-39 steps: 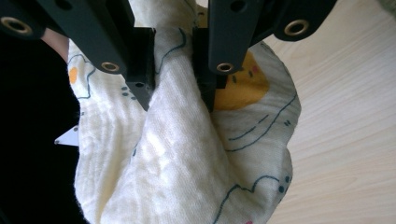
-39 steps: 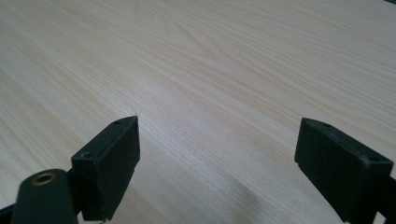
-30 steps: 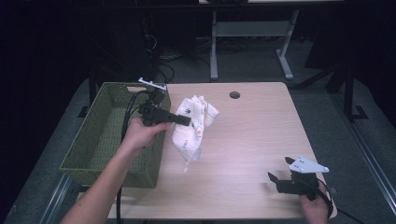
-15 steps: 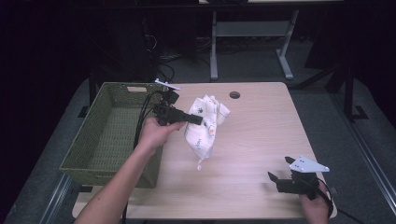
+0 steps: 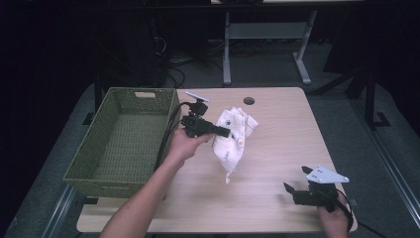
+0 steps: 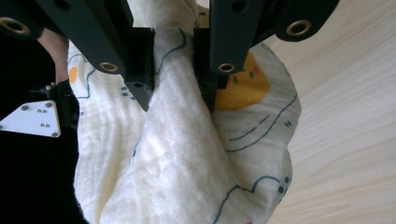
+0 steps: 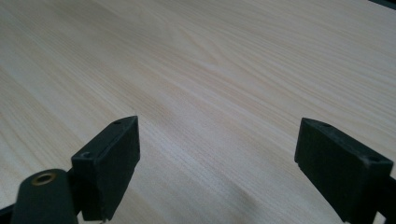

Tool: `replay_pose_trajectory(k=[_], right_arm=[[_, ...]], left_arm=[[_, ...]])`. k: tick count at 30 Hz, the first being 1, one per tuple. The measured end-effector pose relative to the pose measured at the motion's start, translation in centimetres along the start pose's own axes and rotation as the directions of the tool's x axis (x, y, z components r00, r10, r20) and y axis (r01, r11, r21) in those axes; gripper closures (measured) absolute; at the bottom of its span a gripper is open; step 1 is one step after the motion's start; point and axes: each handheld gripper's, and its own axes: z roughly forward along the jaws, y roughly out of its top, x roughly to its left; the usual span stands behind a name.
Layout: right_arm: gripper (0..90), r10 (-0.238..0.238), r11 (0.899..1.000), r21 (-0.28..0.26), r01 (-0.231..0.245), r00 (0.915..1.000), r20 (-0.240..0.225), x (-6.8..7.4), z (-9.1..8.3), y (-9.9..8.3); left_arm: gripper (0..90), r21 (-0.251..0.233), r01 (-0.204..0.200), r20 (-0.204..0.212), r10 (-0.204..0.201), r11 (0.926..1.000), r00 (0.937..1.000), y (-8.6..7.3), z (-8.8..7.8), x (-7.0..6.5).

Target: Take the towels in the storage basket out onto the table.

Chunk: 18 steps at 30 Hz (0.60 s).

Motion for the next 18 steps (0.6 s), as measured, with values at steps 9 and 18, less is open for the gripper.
replay_pose_trajectory(k=[9, 18], right_arm=[[13.7, 0.01, 1.0, -0.005, -0.01, 1.0, 0.001, 0.0, -0.1, 0.0], [13.7, 0.002, 1.0, -0.012, -0.002, 1.0, -0.005, 0.0, -0.2, 0.1]], left_arm=[[73.9, 0.008, 0.028, -0.006, -0.028, 0.9996, 0.9996, -0.3, 2.7, 0.5], [73.8, 0.027, 0.03, 0.009, -0.03, 0.9992, 0.9995, -1.1, 4.8, 0.7]])
